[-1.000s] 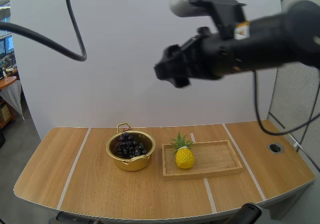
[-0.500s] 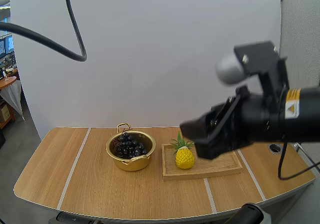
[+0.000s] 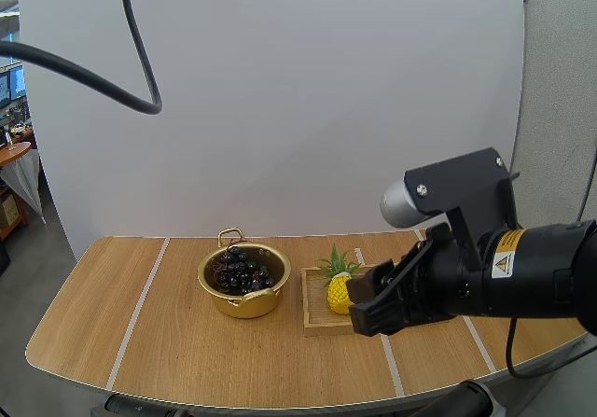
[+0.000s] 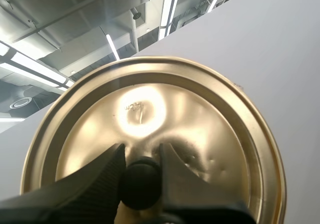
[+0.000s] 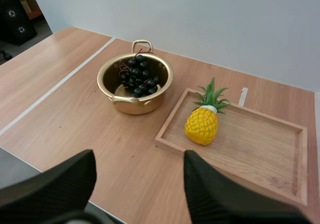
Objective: Open the pot, put the grape inside, and close it
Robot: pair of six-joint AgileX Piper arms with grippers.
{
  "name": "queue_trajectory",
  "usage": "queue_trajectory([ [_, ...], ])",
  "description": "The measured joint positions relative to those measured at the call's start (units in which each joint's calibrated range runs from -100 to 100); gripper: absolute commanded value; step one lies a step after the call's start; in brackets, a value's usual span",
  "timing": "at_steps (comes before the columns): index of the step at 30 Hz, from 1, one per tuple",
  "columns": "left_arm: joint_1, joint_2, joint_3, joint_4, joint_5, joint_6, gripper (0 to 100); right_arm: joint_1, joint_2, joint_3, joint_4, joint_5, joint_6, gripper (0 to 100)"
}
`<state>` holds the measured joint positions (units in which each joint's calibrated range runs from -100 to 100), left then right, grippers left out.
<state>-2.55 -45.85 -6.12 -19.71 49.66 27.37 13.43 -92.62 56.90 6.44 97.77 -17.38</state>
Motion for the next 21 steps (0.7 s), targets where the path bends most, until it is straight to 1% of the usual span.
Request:
queue_trajectory([
  [1,0.0,0.0,0.0,0.0,0.0,0.0,0,-0.25,-0.49,0.41,0.5,0.0,-0.22,0],
  [4,0.0,0.0,0.0,0.0,0.0,0.0,0,-0.92,-2.96,1.89,0.53,0.0,-0.67,0],
  [7,0.0,0.0,0.0,0.0,0.0,0.0,0,-1.19,-4.76,2.36,-2.26,-0.32,-0.67,0],
  [9,0.0,0.0,0.0,0.0,0.0,0.0,0,-1.19,-5.04,2.36,-3.02,-0.32,-0.67,0],
  [21,0.0,0.0,0.0,0.0,0.0,0.0,0,-1.19,-5.24,2.36,-3.24,-0.32,-0.67,0],
])
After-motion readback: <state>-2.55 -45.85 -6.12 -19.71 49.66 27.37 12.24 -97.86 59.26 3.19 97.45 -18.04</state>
